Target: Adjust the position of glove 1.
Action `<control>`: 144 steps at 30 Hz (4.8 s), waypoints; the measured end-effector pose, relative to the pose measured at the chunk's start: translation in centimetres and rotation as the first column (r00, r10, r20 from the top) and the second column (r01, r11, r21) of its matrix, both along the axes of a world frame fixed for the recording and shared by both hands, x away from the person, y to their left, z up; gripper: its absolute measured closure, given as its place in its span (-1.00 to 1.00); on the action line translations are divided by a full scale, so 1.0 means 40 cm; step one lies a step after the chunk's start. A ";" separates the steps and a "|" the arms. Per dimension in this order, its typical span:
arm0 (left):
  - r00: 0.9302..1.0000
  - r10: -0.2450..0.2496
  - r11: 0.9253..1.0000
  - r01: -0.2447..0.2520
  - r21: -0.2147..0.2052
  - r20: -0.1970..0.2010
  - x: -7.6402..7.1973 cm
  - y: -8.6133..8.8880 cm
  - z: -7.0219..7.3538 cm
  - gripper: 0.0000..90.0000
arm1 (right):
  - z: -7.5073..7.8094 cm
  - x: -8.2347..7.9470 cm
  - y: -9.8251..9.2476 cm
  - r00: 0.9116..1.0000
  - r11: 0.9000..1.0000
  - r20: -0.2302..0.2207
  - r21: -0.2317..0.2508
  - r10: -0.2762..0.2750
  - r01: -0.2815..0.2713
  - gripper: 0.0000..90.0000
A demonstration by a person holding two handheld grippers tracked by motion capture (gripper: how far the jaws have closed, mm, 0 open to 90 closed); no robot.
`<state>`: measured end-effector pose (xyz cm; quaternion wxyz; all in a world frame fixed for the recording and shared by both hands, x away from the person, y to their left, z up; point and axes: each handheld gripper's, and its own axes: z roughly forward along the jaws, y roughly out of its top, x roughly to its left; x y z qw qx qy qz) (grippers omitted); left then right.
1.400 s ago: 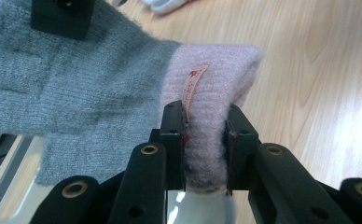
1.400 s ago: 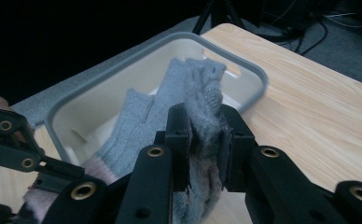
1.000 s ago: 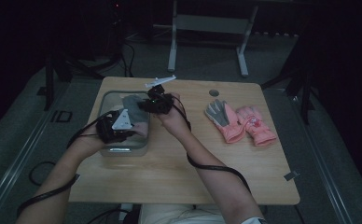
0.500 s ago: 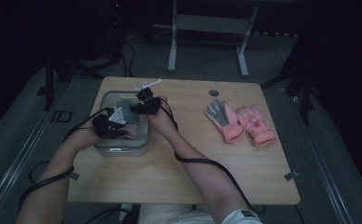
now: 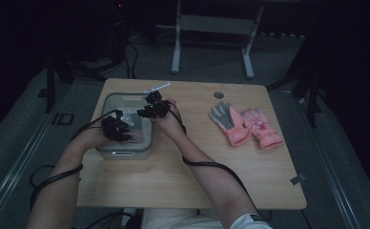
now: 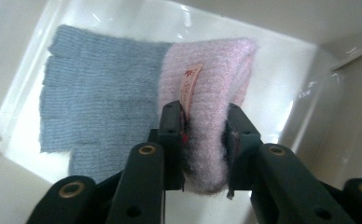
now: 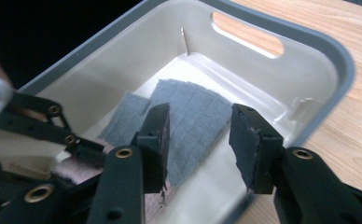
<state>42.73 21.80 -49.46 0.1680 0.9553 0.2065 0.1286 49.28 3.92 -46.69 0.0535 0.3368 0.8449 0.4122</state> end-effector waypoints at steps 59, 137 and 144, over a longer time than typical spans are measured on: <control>0.999 -0.021 0.936 0.033 -0.352 0.037 -0.257 -0.434 -0.052 -1.00 | 0.032 -0.176 -0.806 0.958 0.985 0.240 -0.034 -0.157 0.170 0.29; 0.976 0.106 0.877 -0.001 -0.480 0.192 -0.359 -0.378 -0.155 -1.00 | 0.038 -0.367 -0.565 0.843 0.851 0.115 0.065 -0.525 0.521 0.96; 0.975 0.100 0.871 0.010 -0.491 0.198 -0.363 -0.378 -0.151 -1.00 | -0.067 -0.339 -0.509 0.833 0.835 0.058 -0.009 -0.550 0.551 0.96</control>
